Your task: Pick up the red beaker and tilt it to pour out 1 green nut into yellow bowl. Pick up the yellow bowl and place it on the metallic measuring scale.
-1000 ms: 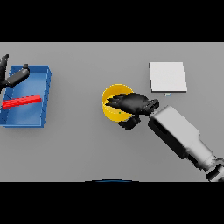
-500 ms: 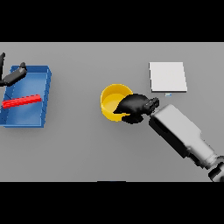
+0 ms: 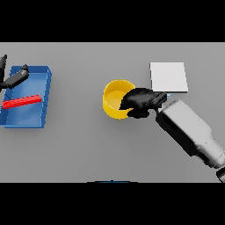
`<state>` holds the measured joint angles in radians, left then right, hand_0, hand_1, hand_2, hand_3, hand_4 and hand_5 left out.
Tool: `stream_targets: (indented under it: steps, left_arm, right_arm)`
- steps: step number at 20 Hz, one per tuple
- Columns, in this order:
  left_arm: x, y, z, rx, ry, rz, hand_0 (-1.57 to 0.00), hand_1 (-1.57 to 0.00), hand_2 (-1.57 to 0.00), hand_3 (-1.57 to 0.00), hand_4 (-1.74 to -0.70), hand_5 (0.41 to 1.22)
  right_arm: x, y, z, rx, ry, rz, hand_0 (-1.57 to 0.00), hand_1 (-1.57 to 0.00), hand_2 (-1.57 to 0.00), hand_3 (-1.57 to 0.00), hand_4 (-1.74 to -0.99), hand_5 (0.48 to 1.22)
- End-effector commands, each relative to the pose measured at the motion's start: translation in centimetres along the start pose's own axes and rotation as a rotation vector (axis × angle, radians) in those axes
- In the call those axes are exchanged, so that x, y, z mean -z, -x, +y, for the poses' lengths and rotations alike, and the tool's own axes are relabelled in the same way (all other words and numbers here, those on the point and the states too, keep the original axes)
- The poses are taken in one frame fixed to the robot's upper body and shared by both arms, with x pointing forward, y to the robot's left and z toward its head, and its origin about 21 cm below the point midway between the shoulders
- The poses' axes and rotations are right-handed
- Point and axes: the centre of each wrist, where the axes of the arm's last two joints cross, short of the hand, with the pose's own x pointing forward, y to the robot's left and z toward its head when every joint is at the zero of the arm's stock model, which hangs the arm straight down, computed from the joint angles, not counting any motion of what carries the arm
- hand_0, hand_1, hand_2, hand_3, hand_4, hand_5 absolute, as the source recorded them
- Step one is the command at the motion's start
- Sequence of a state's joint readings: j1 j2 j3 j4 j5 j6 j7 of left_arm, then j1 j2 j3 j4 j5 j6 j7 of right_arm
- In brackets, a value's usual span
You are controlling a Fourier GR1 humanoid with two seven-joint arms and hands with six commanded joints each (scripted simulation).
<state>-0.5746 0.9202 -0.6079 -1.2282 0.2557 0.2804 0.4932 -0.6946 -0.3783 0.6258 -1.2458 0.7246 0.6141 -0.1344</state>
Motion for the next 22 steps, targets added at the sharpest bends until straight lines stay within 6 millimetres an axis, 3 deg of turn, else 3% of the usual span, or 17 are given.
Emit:
stream_targets:
  steps: [1,2,6,12,15,22]
  left_arm:
    - [0.0,0.0,0.4,0.003,0.000,-0.004,0.00,0.00,0.00,0.00,-0.80,0.723]
    - [0.1,0.3,0.1,0.010,0.001,-0.001,0.00,0.00,0.00,0.00,-0.80,0.721]
    - [0.4,-0.1,0.0,0.007,0.004,-0.002,0.00,0.00,0.00,0.00,-0.80,0.722]
    - [0.0,-0.2,1.0,0.007,-0.012,-0.023,0.00,0.00,0.00,0.00,-0.80,0.723]
    - [-0.1,-0.1,0.7,-0.002,-0.006,-0.022,0.00,0.00,0.00,0.00,-0.81,0.741]
    - [-0.8,-0.9,0.8,0.010,-0.011,0.016,0.00,0.00,0.00,0.00,-0.82,0.750]
  right_arm:
    - [-0.5,0.1,-0.6,-0.006,0.006,0.016,-1.55,-1.55,-1.49,-1.33,-1.732,1.215]
    - [-1.1,-0.1,-1.2,-0.020,0.014,0.037,-1.55,-1.55,-1.51,-1.38,-1.731,1.216]
    - [-3.2,-0.6,-3.7,-0.050,0.056,0.079,-1.56,-1.56,-1.54,-1.31,-1.724,1.219]
    - [-5.5,0.8,-4.5,-0.059,0.095,0.129,-1.57,-1.57,-1.56,-1.24,-1.719,1.220]
    - [-6.7,2.3,-6.1,-0.081,0.141,0.176,-1.57,-1.57,-1.57,-1.33,-1.720,1.221]
    - [-8.2,7.8,-6.5,0.005,0.205,0.335,-1.57,-1.57,-1.57,-1.21,-1.720,1.221]
